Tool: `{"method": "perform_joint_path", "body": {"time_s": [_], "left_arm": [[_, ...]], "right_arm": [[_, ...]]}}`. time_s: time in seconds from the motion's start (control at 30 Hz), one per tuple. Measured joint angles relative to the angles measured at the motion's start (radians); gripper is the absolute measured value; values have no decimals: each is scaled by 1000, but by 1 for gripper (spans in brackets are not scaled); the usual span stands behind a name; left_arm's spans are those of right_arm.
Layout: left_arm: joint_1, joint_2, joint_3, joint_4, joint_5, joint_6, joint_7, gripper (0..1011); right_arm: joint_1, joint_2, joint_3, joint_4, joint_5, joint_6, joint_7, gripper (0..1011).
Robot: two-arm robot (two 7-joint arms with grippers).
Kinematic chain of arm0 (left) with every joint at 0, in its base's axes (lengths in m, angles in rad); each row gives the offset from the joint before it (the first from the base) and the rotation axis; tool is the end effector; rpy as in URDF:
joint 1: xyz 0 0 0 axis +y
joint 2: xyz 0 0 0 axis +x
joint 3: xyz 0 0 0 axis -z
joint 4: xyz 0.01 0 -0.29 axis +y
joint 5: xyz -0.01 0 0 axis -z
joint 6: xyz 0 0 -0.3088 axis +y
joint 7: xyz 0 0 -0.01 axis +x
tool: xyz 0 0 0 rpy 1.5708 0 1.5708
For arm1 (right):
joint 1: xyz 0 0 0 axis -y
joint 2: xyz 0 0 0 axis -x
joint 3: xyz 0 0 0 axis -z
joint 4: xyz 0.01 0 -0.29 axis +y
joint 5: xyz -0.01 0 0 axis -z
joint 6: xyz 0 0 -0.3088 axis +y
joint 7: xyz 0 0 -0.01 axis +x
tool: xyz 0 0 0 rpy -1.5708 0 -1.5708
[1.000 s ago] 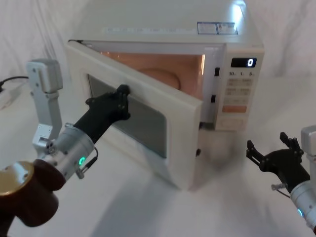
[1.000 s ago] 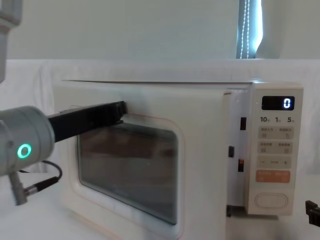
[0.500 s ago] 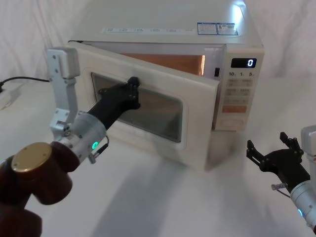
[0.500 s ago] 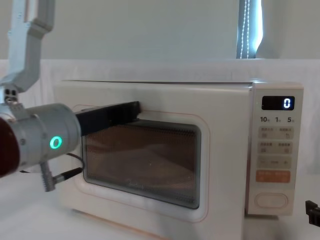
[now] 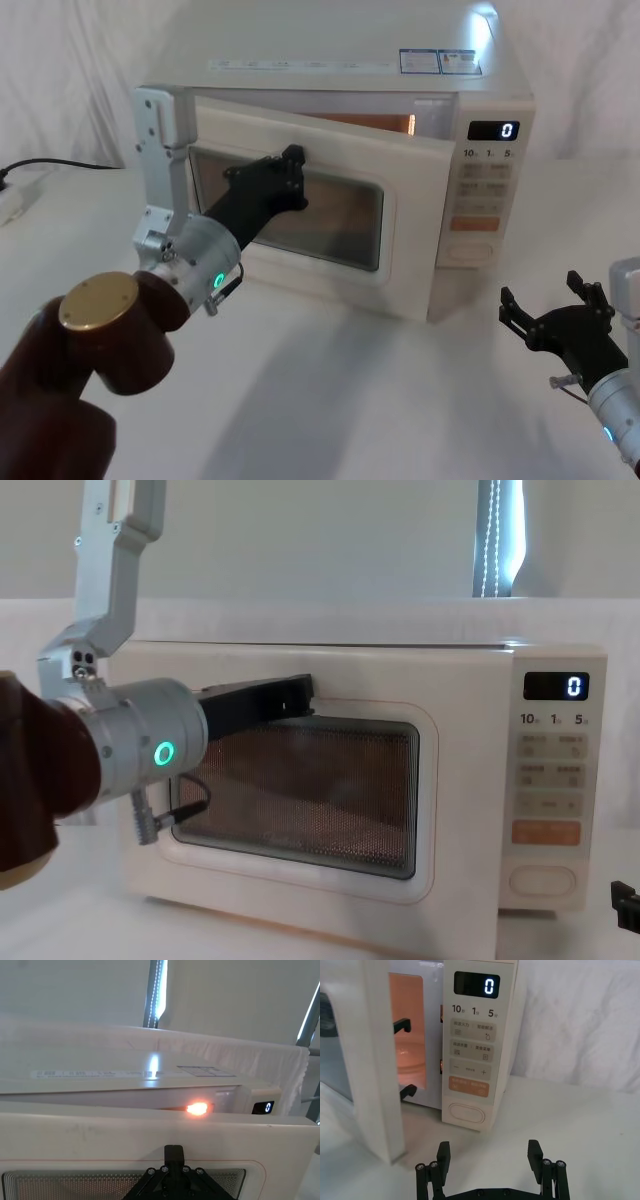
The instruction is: Press the button to open the microwave door with one hand; close the microwave door with the other hand.
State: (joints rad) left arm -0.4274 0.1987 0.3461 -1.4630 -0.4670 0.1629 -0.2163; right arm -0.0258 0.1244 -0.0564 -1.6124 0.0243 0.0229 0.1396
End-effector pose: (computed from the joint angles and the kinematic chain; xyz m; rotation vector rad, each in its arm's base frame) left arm 0.4240 -0.0427 -0.1926 -0.1523 0.0600 1.0005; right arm 0.3209 -0.0172 -0.2954 -0.0888 -0.0609 -1.3705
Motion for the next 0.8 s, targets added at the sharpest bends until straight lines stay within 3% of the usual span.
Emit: {"method": "perform_joint_path", "body": {"time_s": [0.8], "left_arm": [[-77, -59, -1, 129, 72, -36, -2, 0]], "right_arm": [[0, 0, 0, 0, 0, 0, 0, 1002]]}}
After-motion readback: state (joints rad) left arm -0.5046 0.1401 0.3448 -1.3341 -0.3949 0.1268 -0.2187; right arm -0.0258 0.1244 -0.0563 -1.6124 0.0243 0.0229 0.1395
